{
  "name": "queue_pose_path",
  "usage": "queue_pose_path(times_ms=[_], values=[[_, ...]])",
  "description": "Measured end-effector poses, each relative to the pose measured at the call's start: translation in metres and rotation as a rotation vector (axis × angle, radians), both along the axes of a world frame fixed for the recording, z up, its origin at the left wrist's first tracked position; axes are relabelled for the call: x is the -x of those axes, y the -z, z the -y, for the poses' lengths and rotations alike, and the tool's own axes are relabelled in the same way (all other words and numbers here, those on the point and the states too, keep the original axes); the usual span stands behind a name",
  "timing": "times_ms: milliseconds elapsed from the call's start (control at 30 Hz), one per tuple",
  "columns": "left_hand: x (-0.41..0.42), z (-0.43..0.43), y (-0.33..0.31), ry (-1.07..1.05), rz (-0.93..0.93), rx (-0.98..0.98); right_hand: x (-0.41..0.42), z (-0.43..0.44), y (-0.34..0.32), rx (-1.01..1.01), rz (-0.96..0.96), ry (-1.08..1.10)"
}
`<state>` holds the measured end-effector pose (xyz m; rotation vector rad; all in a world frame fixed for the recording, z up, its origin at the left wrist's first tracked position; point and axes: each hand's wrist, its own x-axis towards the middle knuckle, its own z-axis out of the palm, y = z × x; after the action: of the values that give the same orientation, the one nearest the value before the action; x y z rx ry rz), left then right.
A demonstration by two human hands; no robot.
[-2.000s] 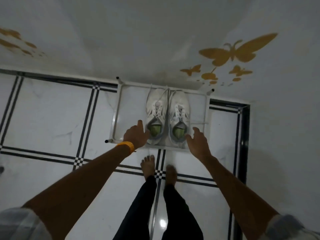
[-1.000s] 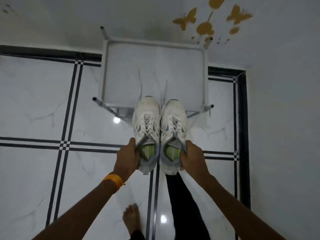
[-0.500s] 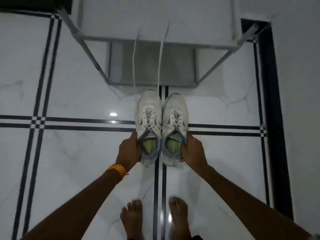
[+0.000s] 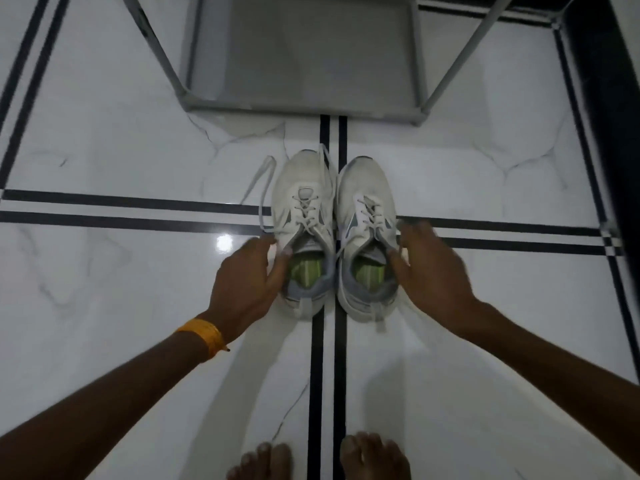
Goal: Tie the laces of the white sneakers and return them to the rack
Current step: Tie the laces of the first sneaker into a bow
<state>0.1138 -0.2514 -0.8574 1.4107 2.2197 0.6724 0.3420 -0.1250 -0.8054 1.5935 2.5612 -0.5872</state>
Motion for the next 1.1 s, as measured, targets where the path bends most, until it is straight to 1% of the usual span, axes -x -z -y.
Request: queue_pose_path(times_ms=[33,67,100,133,167,200,233,267,333,400,467,533,633,700,733,767,800,867,967,1033,1100], values=[[-0.001,-0.001,0.0,-0.058,0.015,-0.088,0.007,0.006,-0.007,-0.067,-0.13,0.024],[-0.004,-0.004,0.0,-0.134,0.054,-0.153,0.017,0.008,-0.012,-0.05,-0.27,0.079],[-0.01,-0.008,-0.002,-0.248,0.133,-0.188,0.028,0.008,-0.014,0.058,-0.395,0.153],[-0.017,-0.012,-0.002,-0.379,0.251,-0.188,0.04,0.01,-0.01,0.227,-0.492,0.234],[-0.024,-0.015,-0.004,-0.5,0.39,-0.153,0.053,0.012,-0.004,0.409,-0.56,0.316],[-0.03,-0.017,-0.006,-0.596,0.516,-0.115,0.065,0.012,0.001,0.55,-0.609,0.392],[-0.032,-0.018,-0.008,-0.652,0.602,-0.095,0.075,0.013,0.006,0.626,-0.636,0.439],[-0.031,-0.02,-0.01,-0.682,0.662,-0.098,0.084,0.012,0.011,0.649,-0.645,0.456],[-0.027,-0.028,-0.018,-0.673,0.729,-0.113,0.093,0.005,0.016,0.656,-0.683,0.469],[-0.021,-0.038,-0.019,-0.64,0.733,-0.101,0.098,0.001,0.02,0.678,-0.75,0.526],[-0.02,-0.046,-0.015,-0.651,0.732,-0.067,0.102,0.004,0.026,0.709,-0.808,0.594],[-0.021,-0.057,-0.008,-0.677,0.782,-0.077,0.106,0.004,0.032,0.764,-0.896,0.655],[-0.023,-0.067,-0.007,-0.752,0.935,-0.182,0.103,0.004,0.031,0.868,-1.056,0.758],[-0.022,-0.07,-0.009,-0.828,1.121,-0.269,0.096,0.001,0.028,0.92,-1.16,0.885],[-0.021,-0.071,-0.008,-0.853,1.225,-0.302,0.093,-0.001,0.029,0.927,-1.192,0.946],[-0.021,-0.071,-0.006,-0.869,1.291,-0.318,0.091,-0.001,0.031,0.924,-1.212,0.996],[-0.022,-0.07,-0.003,-0.882,1.317,-0.324,0.09,-0.001,0.033,0.915,-1.224,1.032],[-0.024,-0.072,0.004,-0.915,1.301,-0.34,0.091,-0.002,0.038,0.909,-1.241,1.076],[-0.025,-0.076,0.009,-0.927,1.283,-0.375,0.09,0.0,0.04,0.921,-1.268,1.093],[-0.027,-0.075,0.008,-0.907,1.248,-0.389,0.089,0.001,0.039,0.908,-1.266,1.053],[-0.032,-0.071,0.0,-0.851,1.228,-0.396,0.088,0.003,0.035,0.851,-1.214,0.965]])
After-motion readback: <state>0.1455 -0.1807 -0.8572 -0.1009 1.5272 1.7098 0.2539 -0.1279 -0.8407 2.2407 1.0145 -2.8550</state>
